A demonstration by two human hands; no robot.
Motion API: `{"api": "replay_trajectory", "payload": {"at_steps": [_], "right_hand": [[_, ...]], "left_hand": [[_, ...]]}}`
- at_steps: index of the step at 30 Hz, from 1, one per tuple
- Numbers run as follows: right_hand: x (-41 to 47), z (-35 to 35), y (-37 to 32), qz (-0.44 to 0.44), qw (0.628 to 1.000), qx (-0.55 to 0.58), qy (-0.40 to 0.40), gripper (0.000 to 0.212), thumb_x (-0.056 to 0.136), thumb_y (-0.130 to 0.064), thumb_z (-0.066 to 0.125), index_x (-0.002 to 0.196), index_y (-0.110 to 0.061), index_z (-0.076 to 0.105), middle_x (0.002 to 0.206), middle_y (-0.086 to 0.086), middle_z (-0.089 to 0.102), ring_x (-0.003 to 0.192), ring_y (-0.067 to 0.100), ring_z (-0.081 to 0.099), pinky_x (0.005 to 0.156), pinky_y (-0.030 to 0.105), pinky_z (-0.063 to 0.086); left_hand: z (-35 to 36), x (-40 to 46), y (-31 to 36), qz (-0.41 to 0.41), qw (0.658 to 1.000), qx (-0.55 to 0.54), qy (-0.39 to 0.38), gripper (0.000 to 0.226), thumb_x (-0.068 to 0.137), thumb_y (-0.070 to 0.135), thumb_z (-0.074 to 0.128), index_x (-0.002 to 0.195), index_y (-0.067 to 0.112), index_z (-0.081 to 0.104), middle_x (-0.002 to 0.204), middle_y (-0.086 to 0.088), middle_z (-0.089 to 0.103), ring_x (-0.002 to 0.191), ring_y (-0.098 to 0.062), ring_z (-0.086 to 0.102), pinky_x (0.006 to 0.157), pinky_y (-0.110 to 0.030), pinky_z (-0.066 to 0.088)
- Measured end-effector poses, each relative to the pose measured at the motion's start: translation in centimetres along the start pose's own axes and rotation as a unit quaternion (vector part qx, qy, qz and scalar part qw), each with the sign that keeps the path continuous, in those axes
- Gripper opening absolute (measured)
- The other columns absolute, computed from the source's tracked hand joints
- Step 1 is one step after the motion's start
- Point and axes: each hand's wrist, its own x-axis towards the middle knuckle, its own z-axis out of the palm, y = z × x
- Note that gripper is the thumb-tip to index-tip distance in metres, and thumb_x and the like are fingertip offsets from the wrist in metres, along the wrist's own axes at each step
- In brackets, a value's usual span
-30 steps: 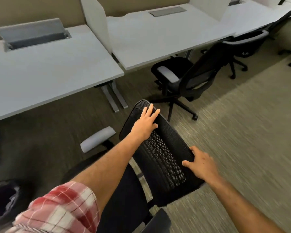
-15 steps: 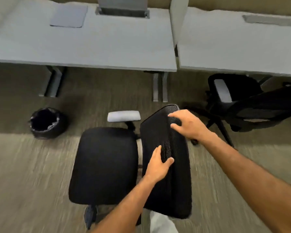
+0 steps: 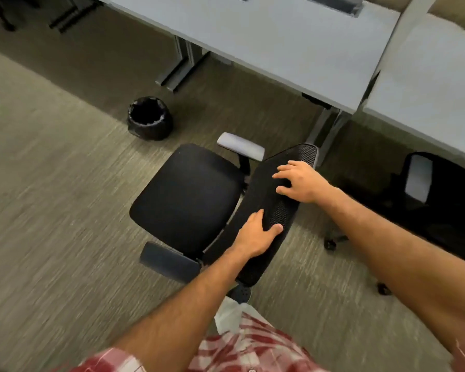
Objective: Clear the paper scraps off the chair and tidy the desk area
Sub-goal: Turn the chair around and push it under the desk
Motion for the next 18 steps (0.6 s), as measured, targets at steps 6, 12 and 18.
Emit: {"api": "replay_trajectory", "payload": {"at_steps": [6, 12, 18], "right_hand": [[-2.2, 1.2, 0.9, -0.012, 0.998, -0.04, -0.041, 0.05, 0.098, -0.052, 0.045, 0.14, -0.027, 0.056, 0.156, -0.002, 0.043, 0.151, 0.029, 0.021, 0.12, 0.05, 0.018], [-3.2, 0.2, 1.5, -0.04, 0.996, -0.046, -0.071, 0.052, 0.1, -0.051, 0.042, 0.147, -0.029, 0.047, 0.159, -0.004, 0.036, 0.153, 0.023, 0.017, 0.123, 0.049, 0.013], [0.4, -0.9, 4.9, -0.093, 0.988, -0.08, -0.095, 0.056, 0.1, -0.059, 0.033, 0.145, -0.03, 0.049, 0.157, -0.004, 0.041, 0.152, 0.02, 0.02, 0.124, 0.046, 0.01]], "left_hand": [[4.0, -4.1, -1.7, -0.044, 0.991, 0.095, 0.087, 0.092, 0.091, 0.076, 0.028, 0.159, 0.015, 0.014, 0.165, -0.009, 0.022, 0.15, -0.026, 0.022, 0.118, -0.049, 0.027], [5.9, -6.6, -1.7, -0.102, 0.959, 0.172, 0.203, 0.095, 0.088, 0.081, 0.015, 0.152, 0.013, 0.033, 0.151, -0.008, 0.047, 0.136, -0.027, 0.045, 0.109, -0.048, 0.036], [6.1, -6.8, -0.9, -0.114, 0.95, 0.179, 0.228, 0.092, 0.088, 0.08, 0.018, 0.148, 0.013, 0.04, 0.144, -0.006, 0.054, 0.131, -0.025, 0.05, 0.107, -0.043, 0.038]]}}
